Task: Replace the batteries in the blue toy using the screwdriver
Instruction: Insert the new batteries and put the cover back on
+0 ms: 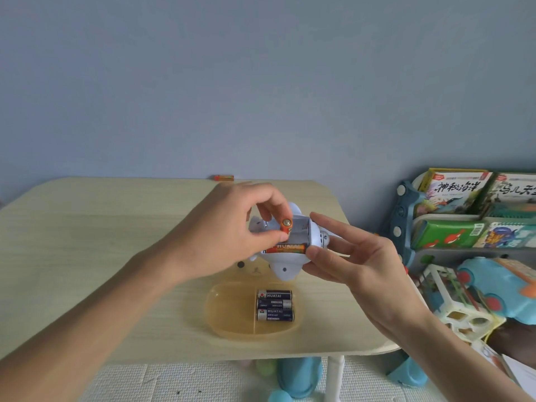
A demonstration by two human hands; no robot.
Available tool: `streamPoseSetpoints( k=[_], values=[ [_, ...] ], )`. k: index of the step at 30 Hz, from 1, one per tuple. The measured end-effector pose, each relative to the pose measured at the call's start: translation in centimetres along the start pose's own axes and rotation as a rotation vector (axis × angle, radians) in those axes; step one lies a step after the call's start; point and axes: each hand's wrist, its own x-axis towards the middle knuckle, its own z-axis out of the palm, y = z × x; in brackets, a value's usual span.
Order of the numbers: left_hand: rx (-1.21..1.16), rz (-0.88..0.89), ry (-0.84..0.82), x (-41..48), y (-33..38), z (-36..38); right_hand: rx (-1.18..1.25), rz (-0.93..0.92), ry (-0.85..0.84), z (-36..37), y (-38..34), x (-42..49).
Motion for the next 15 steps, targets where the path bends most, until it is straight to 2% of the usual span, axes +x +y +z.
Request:
streamPoseSetpoints(
  k=[15],
  values=[
    [0.271, 0.388, 0.010, 0.2, 0.6, 1.3, -0.043, 0.030, 0.030, -0.1, -0.4, -0.8]
  ],
)
